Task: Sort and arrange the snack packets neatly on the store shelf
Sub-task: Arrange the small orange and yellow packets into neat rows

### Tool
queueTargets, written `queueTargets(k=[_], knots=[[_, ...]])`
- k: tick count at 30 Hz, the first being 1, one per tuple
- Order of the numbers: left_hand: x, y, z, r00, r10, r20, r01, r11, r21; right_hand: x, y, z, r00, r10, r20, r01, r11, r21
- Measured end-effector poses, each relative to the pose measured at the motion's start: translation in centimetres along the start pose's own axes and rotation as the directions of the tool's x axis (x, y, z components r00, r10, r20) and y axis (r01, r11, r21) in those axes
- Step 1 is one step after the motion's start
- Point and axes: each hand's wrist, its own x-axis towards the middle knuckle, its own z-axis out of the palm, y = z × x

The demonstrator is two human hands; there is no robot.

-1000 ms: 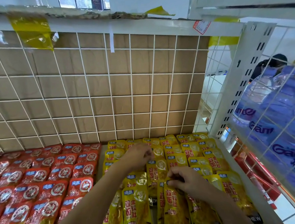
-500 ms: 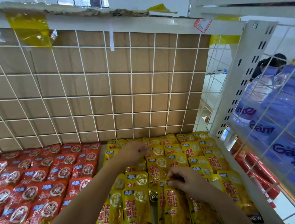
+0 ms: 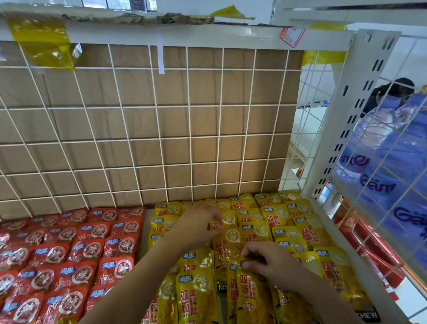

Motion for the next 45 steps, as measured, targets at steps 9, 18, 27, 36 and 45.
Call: queueTargets(k=[9,18,27,36,45], knots=[[-4.9,2.1,2.7,0.973,0.18,0.146,-0.202,0.967,0.153,-0.1,0.1,0.0,1.0,-0.007,-0.009,0.007,1.0,0.0],[-5.3,1.0,3.8,0.968,0.215,0.131,-0.236,0.955,0.18,0.0,0.0,0.0,1.0,-0.011,-0.002,0.011,1.0,0.0],[-5.4,1.1,3.9,0.973,0.195,0.124,-0.213,0.965,0.155,-0.1,-0.1,0.0,1.0,-0.006,-0.008,0.006,1.0,-0.013],[-7.6,1.6,1.7,0.998,-0.053,0.021,0.053,0.999,-0.001,-0.1,0.0,0.0,1.0,-0.007,-0.008,0.007,1.0,-0.027],[-10.7,1.9,5.7,0.998,-0.038,0.042,0.028,0.973,0.228,0.0,-0.8,-0.3,1.0,0.003,-0.014,-0.005,0.994,-0.11]])
